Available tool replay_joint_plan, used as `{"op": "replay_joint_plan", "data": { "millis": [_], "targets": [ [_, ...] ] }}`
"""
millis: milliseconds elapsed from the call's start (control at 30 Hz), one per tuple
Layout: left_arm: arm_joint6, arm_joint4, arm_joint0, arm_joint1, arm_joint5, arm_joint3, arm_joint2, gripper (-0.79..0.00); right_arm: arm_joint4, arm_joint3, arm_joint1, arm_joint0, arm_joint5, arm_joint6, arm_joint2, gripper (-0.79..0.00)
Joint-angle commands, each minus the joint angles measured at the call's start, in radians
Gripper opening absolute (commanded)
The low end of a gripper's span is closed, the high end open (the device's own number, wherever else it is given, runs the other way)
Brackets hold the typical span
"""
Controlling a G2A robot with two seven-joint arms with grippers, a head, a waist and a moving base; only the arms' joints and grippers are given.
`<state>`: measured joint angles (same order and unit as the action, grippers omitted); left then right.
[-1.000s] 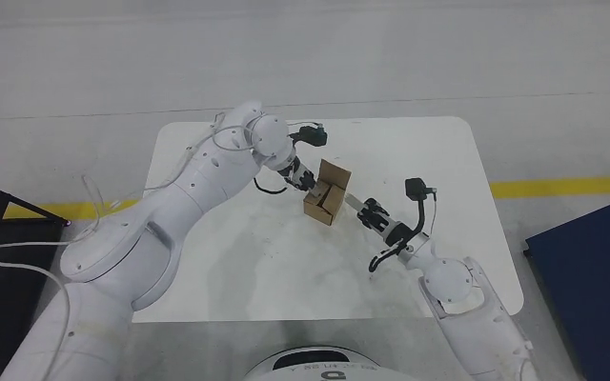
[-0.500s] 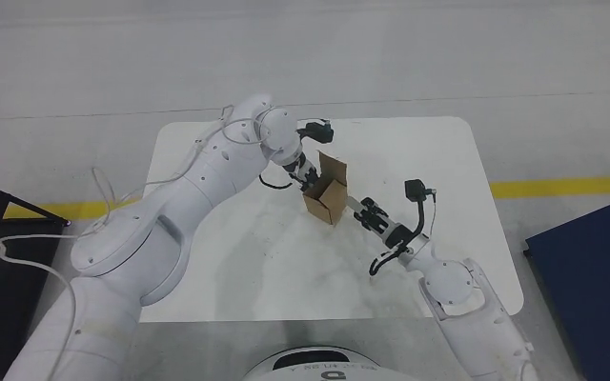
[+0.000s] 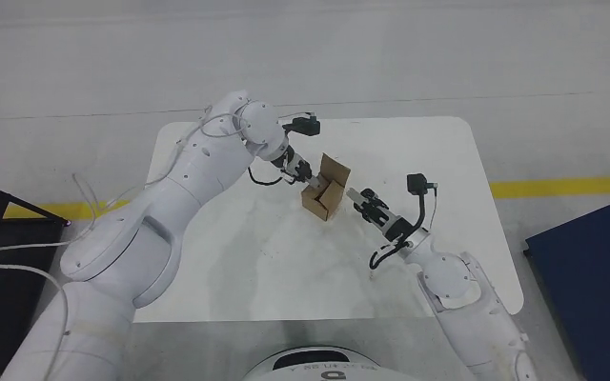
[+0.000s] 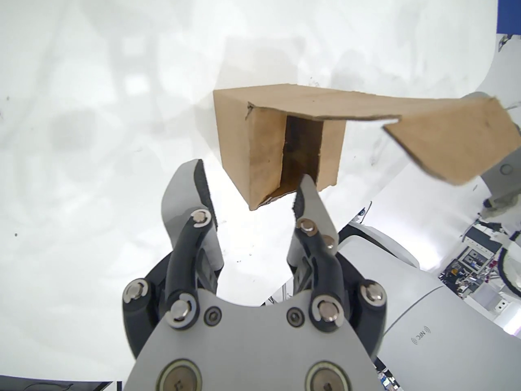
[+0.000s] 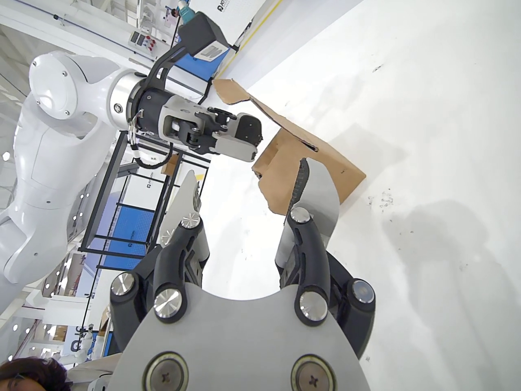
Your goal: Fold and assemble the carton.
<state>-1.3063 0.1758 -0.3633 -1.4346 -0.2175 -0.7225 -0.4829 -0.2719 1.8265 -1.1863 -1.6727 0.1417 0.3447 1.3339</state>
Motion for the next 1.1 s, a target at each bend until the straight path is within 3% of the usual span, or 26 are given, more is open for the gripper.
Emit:
{"op": "replay_joint_plan", "data": {
  "millis": [0,33,233,333,500,733,867,1067],
  "targets": [
    [0.008,0.001,-0.01,0.013,-0.004,0.01,-0.018,0.0,-0.014,-0.002,0.0,0.002,0.007,-0.004,-0.002,-0.296],
    [0.011,0.006,-0.014,0.018,-0.006,0.015,-0.024,0.0,-0.029,-0.002,0.001,0.0,0.011,-0.006,-0.003,-0.292],
    [0.064,0.007,-0.007,0.032,-0.006,0.042,-0.063,0.0,-0.227,0.032,0.006,-0.001,-0.023,0.026,-0.044,-0.043],
    [0.083,-0.001,0.007,0.027,0.02,0.056,-0.074,0.0,-0.338,0.041,0.004,0.018,-0.095,0.063,-0.096,0.0],
    [0.152,-0.012,0.034,0.007,0.085,0.123,-0.084,0.0,-0.371,0.017,-0.003,0.087,-0.138,0.197,-0.188,-0.022],
    [0.187,-0.046,0.072,-0.042,0.093,0.193,-0.075,0.0,-0.606,0.0,-0.017,0.148,-0.312,0.179,-0.297,-0.049],
    [0.17,-0.064,0.091,-0.081,0.079,0.226,-0.057,0.0,-0.638,-0.004,-0.025,0.156,-0.35,0.165,-0.328,-0.052],
    [0.089,-0.036,0.114,-0.142,-0.016,0.283,-0.001,0.0,-0.668,-0.005,-0.029,0.148,-0.408,0.182,-0.339,-0.058]
  ]
}}
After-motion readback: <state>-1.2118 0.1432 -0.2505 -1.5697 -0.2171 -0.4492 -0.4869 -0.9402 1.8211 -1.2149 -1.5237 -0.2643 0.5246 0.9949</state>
